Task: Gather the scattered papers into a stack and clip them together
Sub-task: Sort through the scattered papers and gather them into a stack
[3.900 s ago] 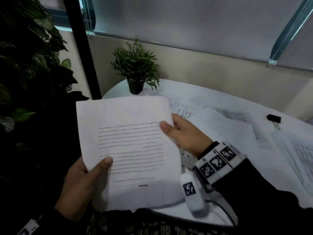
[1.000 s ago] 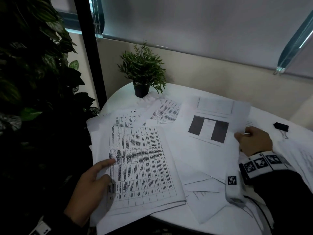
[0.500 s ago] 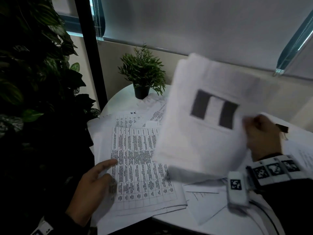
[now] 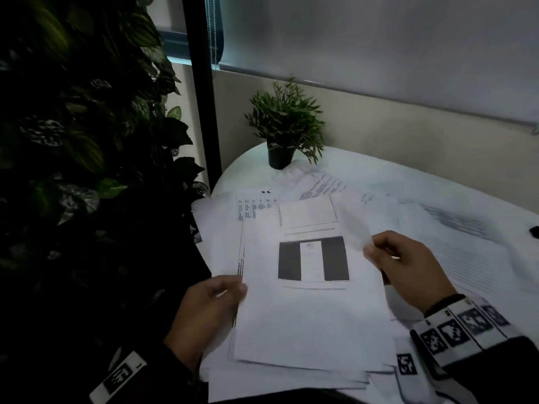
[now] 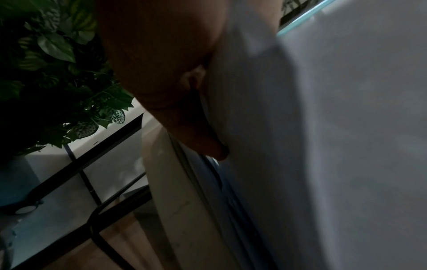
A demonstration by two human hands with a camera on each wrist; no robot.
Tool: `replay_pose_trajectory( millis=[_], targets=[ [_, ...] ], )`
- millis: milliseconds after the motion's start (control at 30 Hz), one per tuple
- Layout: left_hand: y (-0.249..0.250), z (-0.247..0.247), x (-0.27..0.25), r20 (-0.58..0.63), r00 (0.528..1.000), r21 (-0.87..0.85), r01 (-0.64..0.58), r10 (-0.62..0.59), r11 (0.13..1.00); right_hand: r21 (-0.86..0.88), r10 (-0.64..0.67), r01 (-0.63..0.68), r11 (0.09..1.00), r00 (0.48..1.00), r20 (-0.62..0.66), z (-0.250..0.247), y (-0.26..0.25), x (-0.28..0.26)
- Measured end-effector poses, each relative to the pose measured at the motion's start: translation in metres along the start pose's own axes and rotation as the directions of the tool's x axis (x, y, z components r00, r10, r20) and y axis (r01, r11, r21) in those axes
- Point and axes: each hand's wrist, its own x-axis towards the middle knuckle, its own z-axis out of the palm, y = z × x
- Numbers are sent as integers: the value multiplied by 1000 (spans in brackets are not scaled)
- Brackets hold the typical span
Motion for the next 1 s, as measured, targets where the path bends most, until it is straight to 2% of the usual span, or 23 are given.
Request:
replay_pose_trajectory(
  millis=[67,100,167,233,267,300,400,533,600,667,700,767,833,867,933,1000],
  targets=[
    [-4,-1,0,-29,999,44,-20,21,999,-43,22,-31,999,982,-189,-6,8,4],
    [-6,-4,1,-56,998,88,-35,40,995,-12,72,-79,997,951,-301,-11,12,7],
    [-5,-7,2,-113,991,170,-51,71,984,85,201,-183,979,846,-494,-24,20,13],
    [-6,-9,3,-120,988,195,-72,97,978,161,324,-284,945,759,-565,-39,25,15],
    [-7,-8,3,-136,986,197,-74,102,978,168,356,-318,933,747,-562,-43,27,15],
    [-9,-9,3,-141,985,201,-71,101,977,156,360,-330,931,755,-548,-45,28,14],
    [-7,-7,0,-99,990,258,-74,103,963,110,250,-224,968,849,-467,-31,30,10],
    [4,-1,-3,-36,987,260,-140,154,956,52,148,-139,989,955,-258,11,20,2],
    [5,2,-5,-21,985,306,-159,173,939,76,104,-97,992,990,-92,29,10,-2],
    [0,-2,-5,-3,975,336,-209,223,919,44,100,-106,993,988,114,37,1,-5],
    [-2,-5,-4,1,969,339,-234,248,911,42,119,-128,991,977,176,38,-3,-7],
    [1,-7,-4,27,947,355,-309,321,882,-1,158,-162,987,962,221,35,-8,-8],
    [9,-6,-4,60,911,301,-406,408,863,-43,175,-169,985,951,255,29,-10,-8],
    [14,-5,-5,65,887,257,-457,457,851,-3,166,-173,985,945,281,26,-11,-8],
    [26,2,-11,43,834,177,-549,551,817,190,67,-130,973,949,307,23,-17,-11],
    [34,9,-18,30,784,161,-616,620,771,338,-40,-40,940,973,227,23,-25,-16]
  ],
)
